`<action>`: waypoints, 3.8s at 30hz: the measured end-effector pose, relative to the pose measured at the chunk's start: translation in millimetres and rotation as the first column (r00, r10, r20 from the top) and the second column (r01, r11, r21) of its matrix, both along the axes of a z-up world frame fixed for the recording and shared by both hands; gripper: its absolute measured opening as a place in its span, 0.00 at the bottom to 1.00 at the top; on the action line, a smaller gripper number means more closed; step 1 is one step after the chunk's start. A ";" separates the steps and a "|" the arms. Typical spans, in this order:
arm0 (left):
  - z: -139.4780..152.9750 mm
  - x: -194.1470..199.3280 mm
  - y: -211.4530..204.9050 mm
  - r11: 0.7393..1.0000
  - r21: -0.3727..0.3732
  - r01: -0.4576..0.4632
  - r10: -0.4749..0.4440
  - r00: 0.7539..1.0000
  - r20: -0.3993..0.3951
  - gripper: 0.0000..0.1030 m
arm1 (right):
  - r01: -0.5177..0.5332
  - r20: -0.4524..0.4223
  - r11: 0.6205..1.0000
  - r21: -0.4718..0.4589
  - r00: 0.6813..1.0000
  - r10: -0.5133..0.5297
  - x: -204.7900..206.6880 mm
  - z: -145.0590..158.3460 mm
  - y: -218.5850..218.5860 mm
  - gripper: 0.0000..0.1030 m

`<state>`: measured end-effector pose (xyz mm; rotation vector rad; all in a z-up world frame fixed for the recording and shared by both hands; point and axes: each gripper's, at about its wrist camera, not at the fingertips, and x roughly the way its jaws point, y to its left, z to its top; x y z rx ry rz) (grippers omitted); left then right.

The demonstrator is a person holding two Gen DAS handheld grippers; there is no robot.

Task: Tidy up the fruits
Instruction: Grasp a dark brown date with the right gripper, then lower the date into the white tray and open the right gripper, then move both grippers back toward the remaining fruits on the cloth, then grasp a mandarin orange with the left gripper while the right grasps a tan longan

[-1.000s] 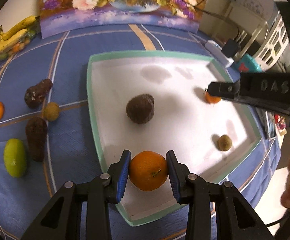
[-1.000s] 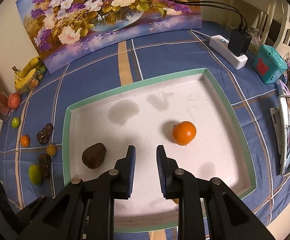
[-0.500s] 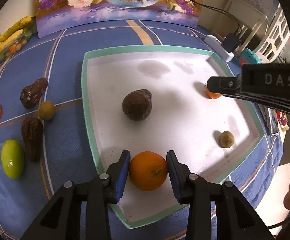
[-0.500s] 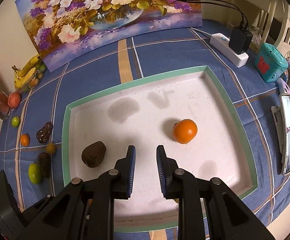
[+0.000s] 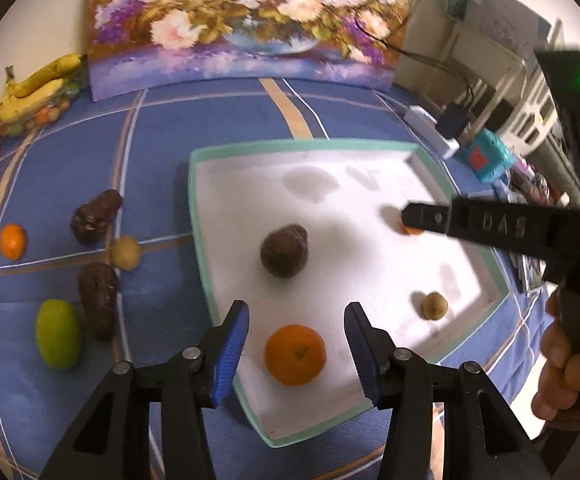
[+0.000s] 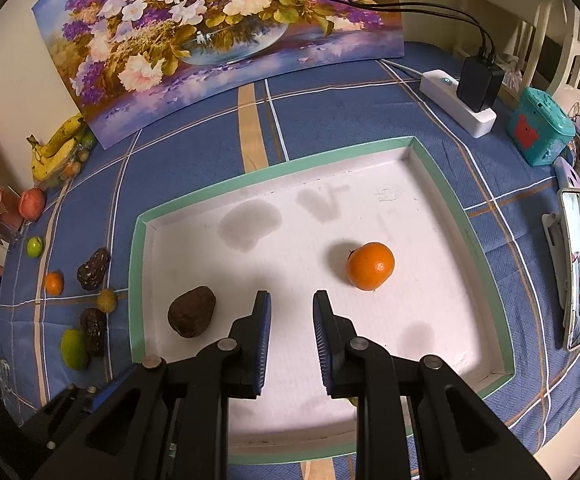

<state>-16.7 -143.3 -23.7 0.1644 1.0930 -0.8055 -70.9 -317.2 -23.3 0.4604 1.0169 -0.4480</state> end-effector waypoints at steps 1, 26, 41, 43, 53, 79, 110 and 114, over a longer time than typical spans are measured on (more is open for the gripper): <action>1.5 3.2 3.6 1.000 -0.009 -0.013 0.013 1.000 -0.004 0.52 | 0.000 0.000 1.000 0.001 1.000 0.000 -0.1 -0.3 0.0 0.22; 1.8 78.0 170.1 0.803 -0.005 -0.597 0.595 0.800 -0.076 0.52 | -0.175 0.022 0.984 -0.029 0.984 0.175 24.8 8.9 62.5 0.21; -16.3 80.1 181.5 0.736 0.110 -0.668 0.674 0.737 -0.040 1.00 | -0.209 -0.052 0.975 -0.070 0.977 0.205 37.4 -3.0 79.2 0.75; -18.9 80.3 183.1 0.729 0.118 -0.674 0.681 0.731 -0.033 1.00 | -0.222 -0.055 0.973 -0.070 0.974 0.218 38.0 -3.9 80.6 0.76; -17.6 84.0 177.6 0.740 0.114 -0.663 0.669 0.743 -0.017 1.00 | -0.243 -0.005 0.963 -0.116 0.970 0.244 40.8 -0.6 87.9 0.92; 6.1 118.1 175.0 0.663 0.144 -0.734 0.717 0.679 0.158 1.00 | -0.275 0.041 0.944 -0.182 0.957 0.287 81.1 2.2 139.5 0.92; 28.4 172.4 222.2 0.747 -0.042 -0.664 0.665 0.746 0.038 1.00 | -0.279 0.159 0.954 -0.111 0.943 0.294 116.4 14.3 156.5 0.73; 16.3 182.1 210.0 0.771 0.027 -0.637 0.635 0.771 0.051 0.99 | -0.288 0.112 0.955 -0.078 0.949 0.295 123.9 -0.3 157.5 0.65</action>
